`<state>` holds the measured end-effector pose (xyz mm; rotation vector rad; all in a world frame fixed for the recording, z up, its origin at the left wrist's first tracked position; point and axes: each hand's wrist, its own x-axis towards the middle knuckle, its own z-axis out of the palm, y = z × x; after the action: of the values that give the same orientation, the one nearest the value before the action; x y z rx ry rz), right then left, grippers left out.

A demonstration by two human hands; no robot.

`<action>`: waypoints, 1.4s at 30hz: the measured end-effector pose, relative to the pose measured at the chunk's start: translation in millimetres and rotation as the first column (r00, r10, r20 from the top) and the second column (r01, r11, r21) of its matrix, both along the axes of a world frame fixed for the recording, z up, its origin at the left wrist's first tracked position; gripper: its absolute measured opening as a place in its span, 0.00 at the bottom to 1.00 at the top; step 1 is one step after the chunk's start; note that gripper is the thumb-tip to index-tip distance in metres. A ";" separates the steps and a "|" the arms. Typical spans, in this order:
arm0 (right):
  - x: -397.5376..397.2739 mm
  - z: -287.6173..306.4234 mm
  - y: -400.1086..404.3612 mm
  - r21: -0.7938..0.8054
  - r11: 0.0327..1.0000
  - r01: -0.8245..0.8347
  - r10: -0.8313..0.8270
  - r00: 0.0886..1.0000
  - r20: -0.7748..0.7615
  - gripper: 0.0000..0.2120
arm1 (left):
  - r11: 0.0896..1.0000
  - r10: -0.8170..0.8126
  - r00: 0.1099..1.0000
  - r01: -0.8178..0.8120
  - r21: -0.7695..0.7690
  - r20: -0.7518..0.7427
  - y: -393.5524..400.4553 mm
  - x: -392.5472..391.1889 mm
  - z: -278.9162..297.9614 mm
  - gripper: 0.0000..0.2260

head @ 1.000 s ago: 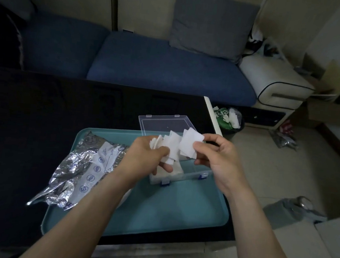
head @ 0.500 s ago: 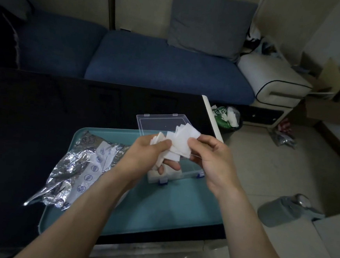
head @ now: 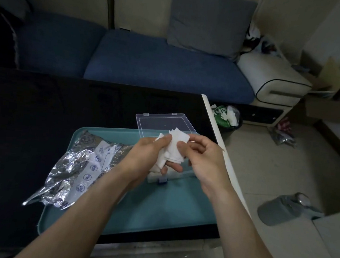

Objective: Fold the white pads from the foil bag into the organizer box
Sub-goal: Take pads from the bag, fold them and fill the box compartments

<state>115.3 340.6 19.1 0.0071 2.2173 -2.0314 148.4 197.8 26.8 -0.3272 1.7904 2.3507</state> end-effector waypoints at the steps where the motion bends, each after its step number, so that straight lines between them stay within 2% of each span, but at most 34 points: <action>1: 0.2 2.2 0.2 -0.038 0.999 0.009 -0.009 1.000 0.005 0.11 | 1.000 0.024 1.000 -0.024 0.008 0.011 -0.1 -1.1 -1.1 0.16; 4: -4.3 7.7 6.3 -0.210 0.975 0.066 -0.053 0.996 0.068 0.12 | 0.994 0.089 0.994 -0.092 0.056 0.068 -2.3 -4.5 -4.2 0.16; 6: -5.9 11.0 9.6 -0.340 0.940 0.020 0.029 0.990 0.139 0.14 | 0.992 0.026 0.992 -0.041 0.117 0.125 -3.4 -4.8 -3.2 0.21; 7: -4.8 11.8 9.6 -0.347 0.938 -0.023 0.081 0.985 0.153 0.14 | 0.986 -0.035 0.989 0.010 0.167 0.145 -3.2 -3.9 -1.8 0.24; 10: 4.2 11.0 3.4 -0.165 0.981 -0.102 0.122 0.986 0.115 0.11 | 0.930 -0.203 0.969 0.147 0.337 0.137 -2.4 -1.6 0.1 0.26; 11: 6.9 10.0 0.0 -0.050 0.993 -0.102 0.106 0.992 0.066 0.10 | 0.926 -0.229 0.966 0.177 0.334 0.122 -1.8 -1.2 -0.2 0.25; 13: 8.9 5.5 -4.6 0.226 0.968 -0.112 0.127 0.990 -0.053 0.11 | 0.952 -0.174 0.975 0.129 0.278 0.141 0.5 -1.5 -2.6 0.19; 15: 9.9 3.7 -4.4 0.397 0.905 -0.154 0.212 0.972 -0.105 0.21 | 0.988 -0.036 0.980 0.005 0.152 0.197 0.7 -2.8 -8.1 0.12; 17: 10.8 2.2 -0.4 0.464 0.850 -0.249 0.347 0.928 -0.137 0.41 | 0.996 0.091 0.971 -0.088 -0.023 0.219 -2.1 -4.2 -12.4 0.05; 19: 12.6 0.5 1.6 0.522 0.771 -0.365 0.488 0.865 -0.116 0.56 | 0.997 0.070 0.969 -0.061 -0.048 0.235 -3.4 -3.7 -13.3 0.04; 20: 14.2 -1.4 1.0 0.532 0.741 -0.410 0.531 0.842 -0.090 0.60 | 1.000 0.016 0.969 -0.012 -0.020 0.246 -2.9 -2.3 -12.1 0.04; 21: 15.3 -3.3 -0.3 0.524 0.734 -0.433 0.548 0.833 -0.078 0.60 | 0.999 -0.035 0.968 0.033 0.013 0.248 -1.4 -0.6 -9.4 0.04; 23: 16.7 -7.3 -3.8 0.517 0.753 -0.407 0.529 0.842 -0.108 0.54 | 0.995 -0.090 0.969 0.080 0.052 0.230 1.5 1.0 -7.1 0.05; 26: 16.7 -8.3 -6.0 0.514 0.775 -0.366 0.520 0.833 -0.190 0.45 | 0.992 -0.079 0.974 0.057 0.110 0.210 3.9 0.8 -7.4 0.07; 28: 15.7 -9.6 -5.8 0.532 0.751 -0.390 0.557 0.807 -0.195 0.45 | 0.983 -0.050 0.977 0.012 0.184 0.206 2.8 -0.4 -7.9 0.06; 31: 17.0 -10.2 -8.2 0.670 0.669 -0.323 0.562 0.810 -0.170 0.46 | 0.988 -0.060 0.980 0.031 0.151 0.189 0.6 -0.4 -10.5 0.08; 35: 17.1 -9.8 -7.7 0.682 0.677 -0.277 0.544 0.812 -0.210 0.39 | 0.996 -0.037 0.978 0.021 0.082 0.204 4.0 2.4 -10.8 0.07; 37: 17.0 -8.0 -6.1 0.658 0.680 -0.324 0.553 0.816 -0.169 0.41 | 0.998 0.007 0.979 -0.019 0.057 0.202 5.2 1.4 -9.0 0.10; 38: 17.1 -5.8 -4.1 0.641 0.676 -0.363 0.558 0.821 -0.123 0.43 | 0.999 0.024 0.979 -0.032 0.036 0.200 5.8 0.3 -9.3 0.14; 41: 12.7 -0.6 6.2 0.588 0.650 -0.481 0.549 0.832 0.074 0.49 | 0.996 0.091 0.972 -0.089 -0.018 0.216 10.0 -2.5 -14.9 0.26; 42: 10.2 0.2 8.9 0.560 0.675 -0.481 0.510 0.852 0.116 0.49 | 0.989 0.144 0.972 -0.137 -0.049 0.184 11.0 -3.4 -15.9 0.27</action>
<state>125.6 349.5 19.3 -0.5344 2.4178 -1.0451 145.0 208.7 10.9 -0.6776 1.7749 2.2917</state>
